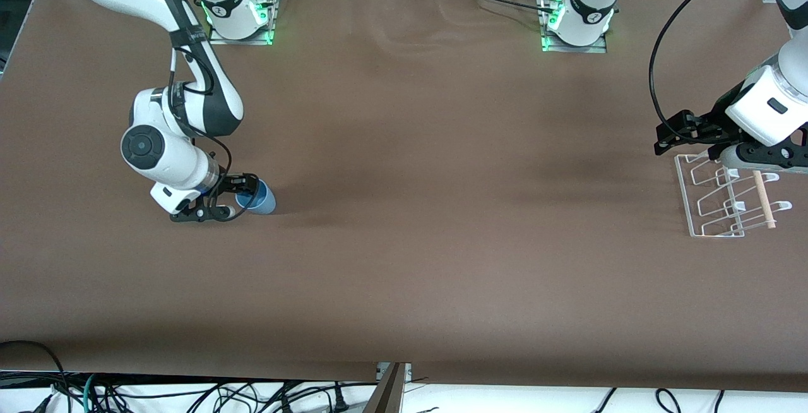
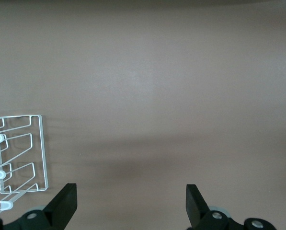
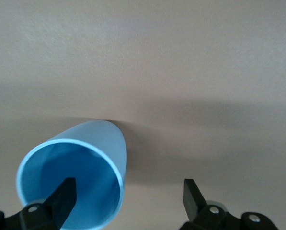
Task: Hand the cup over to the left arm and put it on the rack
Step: 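Close the right gripper on the blue cup's rim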
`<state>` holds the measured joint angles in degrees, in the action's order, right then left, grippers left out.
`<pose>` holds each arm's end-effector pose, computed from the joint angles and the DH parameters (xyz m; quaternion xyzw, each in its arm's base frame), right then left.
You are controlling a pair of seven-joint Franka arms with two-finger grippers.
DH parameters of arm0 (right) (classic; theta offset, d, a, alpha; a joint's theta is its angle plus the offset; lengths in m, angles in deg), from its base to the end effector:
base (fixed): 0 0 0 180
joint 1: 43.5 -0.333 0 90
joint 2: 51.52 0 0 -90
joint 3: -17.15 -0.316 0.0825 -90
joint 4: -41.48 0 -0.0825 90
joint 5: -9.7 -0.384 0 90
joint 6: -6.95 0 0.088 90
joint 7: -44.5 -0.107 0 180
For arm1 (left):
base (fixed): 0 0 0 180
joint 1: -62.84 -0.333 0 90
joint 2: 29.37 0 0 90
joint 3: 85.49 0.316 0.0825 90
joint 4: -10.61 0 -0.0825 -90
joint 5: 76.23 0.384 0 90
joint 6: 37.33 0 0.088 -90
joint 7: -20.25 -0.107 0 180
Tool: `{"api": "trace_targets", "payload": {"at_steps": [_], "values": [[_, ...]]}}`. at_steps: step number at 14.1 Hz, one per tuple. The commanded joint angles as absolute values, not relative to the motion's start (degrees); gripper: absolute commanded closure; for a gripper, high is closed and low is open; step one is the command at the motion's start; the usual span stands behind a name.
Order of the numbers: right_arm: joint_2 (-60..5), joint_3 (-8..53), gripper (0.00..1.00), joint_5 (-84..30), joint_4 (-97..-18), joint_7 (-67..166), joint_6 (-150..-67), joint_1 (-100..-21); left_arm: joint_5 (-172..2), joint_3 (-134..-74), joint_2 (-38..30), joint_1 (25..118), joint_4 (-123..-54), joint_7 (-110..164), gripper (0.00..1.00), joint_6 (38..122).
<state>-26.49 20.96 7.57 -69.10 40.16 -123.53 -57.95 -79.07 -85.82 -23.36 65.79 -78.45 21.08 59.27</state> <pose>0.6032 0.1159 0.2538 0.9980 0.0447 -0.0437 0.0063 0.5945 -0.0387 0.5824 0.9994 -0.0188 0.0124 0.0254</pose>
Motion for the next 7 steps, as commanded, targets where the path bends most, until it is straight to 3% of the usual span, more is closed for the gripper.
{"api": "trace_targets", "payload": {"at_steps": [1,3,4,7], "values": [[-22.5,20.9,0.34,7.2,-66.1,40.1,-123.7,-58.1,-80.3,-85.7,-22.4,65.7,-76.8,20.9,0.0,58.2],[-22.2,20.8,0.92,7.2,-65.6,40.2,-123.5,-58.3,-80.3,-85.8,-21.4,66.0,-76.7,21.5,0.0,58.2],[-22.2,20.8,1.0,6.9,-65.6,40.2,-123.4,-58.4,-80.4,-85.7,-21.4,65.9,-76.6,21.4,0.0,58.2],[-21.9,20.8,1.0,6.5,-64.7,40.1,-122.3,-59.4,-80.2,-85.8,-21.5,65.7,-76.6,21.4,0.0,58.2]]}}
